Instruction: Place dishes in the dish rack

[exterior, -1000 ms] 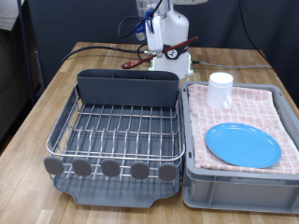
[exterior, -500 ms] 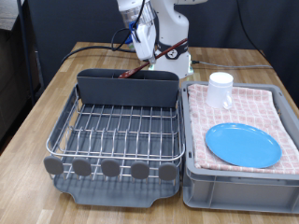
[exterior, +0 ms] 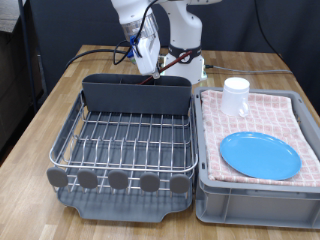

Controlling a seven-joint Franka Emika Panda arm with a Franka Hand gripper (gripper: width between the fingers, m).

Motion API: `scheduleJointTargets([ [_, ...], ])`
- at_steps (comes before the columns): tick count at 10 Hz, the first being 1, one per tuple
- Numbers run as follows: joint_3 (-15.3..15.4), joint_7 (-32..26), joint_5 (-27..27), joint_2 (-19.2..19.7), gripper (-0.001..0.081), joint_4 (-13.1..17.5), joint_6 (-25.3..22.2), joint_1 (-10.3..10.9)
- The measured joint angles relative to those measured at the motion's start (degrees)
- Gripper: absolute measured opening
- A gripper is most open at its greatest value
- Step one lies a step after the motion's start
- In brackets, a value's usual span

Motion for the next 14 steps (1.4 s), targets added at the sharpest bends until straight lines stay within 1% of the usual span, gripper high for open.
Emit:
scheduleJointTargets([
  [1,0.9,1.4,-0.9,0.7,0.0087,-0.1,1.2,-0.3],
  [2,2.1,3.1,-3.1,1.2,0.017,-0.1,3.1,-1.3],
  [3,3.8,5.6,-6.5,1.4,0.017,0.0,3.9,-2.9],
  [4,6.4,9.3,-10.8,1.3,0.0369,0.2,4.0,-5.0],
  [5,9.4,13.2,-15.0,1.1,0.0369,0.4,4.0,-7.1],
  [6,12.5,17.4,-19.3,0.5,0.0531,0.7,3.2,-9.1],
  [7,15.6,21.5,-23.0,-0.5,0.0531,1.3,1.3,-10.7],
  [8,18.1,24.6,-25.2,-1.9,0.0717,1.7,-0.5,-11.6],
  [9,20.1,27.0,-27.0,-3.7,0.0777,2.0,-1.4,-11.9],
  [10,22.1,28.9,-28.0,-5.7,0.0777,2.2,-2.6,-12.0],
  [11,24.1,30.3,-28.6,-7.7,0.0797,2.8,-4.6,-12.0],
  [12,26.0,31.3,-28.8,-9.6,0.0797,3.6,-7.0,-12.0],
  [13,27.7,31.4,-28.8,-11.2,0.0801,4.4,-9.0,-11.8],
  [14,28.5,30.7,-28.2,-12.4,0.0802,5.2,-10.4,-10.9],
])
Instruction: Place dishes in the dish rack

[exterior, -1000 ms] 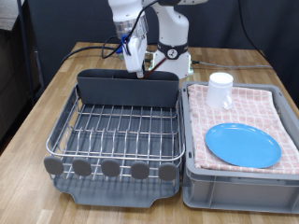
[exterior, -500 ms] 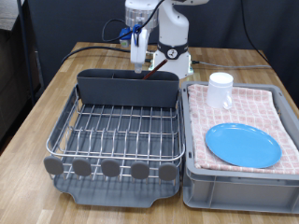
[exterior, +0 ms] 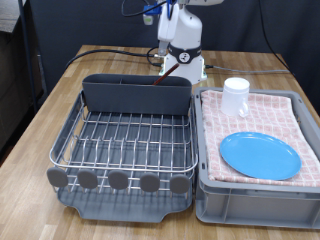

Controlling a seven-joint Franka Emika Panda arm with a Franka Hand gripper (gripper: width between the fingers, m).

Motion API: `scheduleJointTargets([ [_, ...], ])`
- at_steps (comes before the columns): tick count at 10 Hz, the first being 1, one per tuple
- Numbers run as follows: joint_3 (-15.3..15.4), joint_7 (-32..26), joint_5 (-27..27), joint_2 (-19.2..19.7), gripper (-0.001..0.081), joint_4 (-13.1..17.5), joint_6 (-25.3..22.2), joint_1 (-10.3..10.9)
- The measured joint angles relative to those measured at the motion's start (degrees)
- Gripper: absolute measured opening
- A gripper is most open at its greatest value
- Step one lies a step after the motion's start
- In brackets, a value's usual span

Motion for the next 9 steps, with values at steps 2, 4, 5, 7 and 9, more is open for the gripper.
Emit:
scheduleJointTargets([
  [2,0.6,-3.8,1.7,-0.5,0.0802,2.5,-2.6,3.9],
  [4,1.4,-7.4,3.2,0.7,0.0802,5.2,-3.1,7.8],
  [5,1.7,-9.1,3.8,2.0,0.0802,6.6,-3.1,9.6],
  [7,2.2,-13.5,5.0,5.1,0.0802,9.5,-3.0,13.2],
  [9,2.5,-17.9,7.1,8.6,0.0802,12.6,-2.6,16.4],
])
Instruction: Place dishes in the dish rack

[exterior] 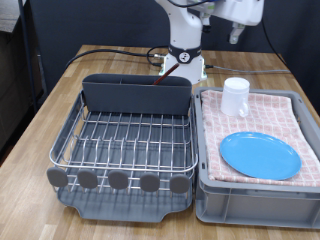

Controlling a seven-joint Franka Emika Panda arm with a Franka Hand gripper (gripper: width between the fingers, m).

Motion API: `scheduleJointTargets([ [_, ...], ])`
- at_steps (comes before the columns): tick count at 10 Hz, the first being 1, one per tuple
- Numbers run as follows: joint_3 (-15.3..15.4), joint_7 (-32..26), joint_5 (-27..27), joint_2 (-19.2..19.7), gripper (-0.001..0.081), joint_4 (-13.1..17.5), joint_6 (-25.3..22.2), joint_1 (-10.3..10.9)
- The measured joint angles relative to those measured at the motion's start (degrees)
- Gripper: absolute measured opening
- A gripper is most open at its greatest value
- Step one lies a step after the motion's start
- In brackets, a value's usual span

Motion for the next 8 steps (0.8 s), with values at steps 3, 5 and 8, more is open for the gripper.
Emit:
scheduleJointTargets([
  [3,0.4,-4.4,1.3,6.3,0.0802,4.8,2.0,2.7],
  [5,0.3,-4.2,1.2,6.3,0.0802,4.8,2.2,2.7],
  [8,0.4,-7.2,1.2,7.2,0.0802,5.6,4.3,2.7],
])
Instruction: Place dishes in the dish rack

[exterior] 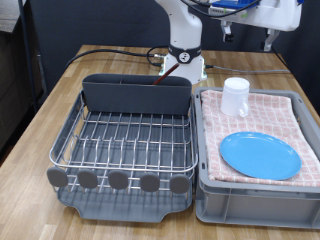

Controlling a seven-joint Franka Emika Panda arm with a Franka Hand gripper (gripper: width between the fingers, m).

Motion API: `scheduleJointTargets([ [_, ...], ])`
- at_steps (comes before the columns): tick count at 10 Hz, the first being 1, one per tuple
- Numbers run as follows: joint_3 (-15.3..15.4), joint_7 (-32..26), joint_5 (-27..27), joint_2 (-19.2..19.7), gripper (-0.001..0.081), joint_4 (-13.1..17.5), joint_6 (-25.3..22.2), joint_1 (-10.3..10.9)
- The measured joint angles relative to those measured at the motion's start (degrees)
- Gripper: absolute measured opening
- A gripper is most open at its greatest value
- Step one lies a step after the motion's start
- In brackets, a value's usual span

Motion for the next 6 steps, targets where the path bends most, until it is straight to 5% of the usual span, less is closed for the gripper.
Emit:
scheduleJointTargets([
  [6,0.6,-1.4,0.2,7.2,0.0802,5.8,1.3,0.1],
])
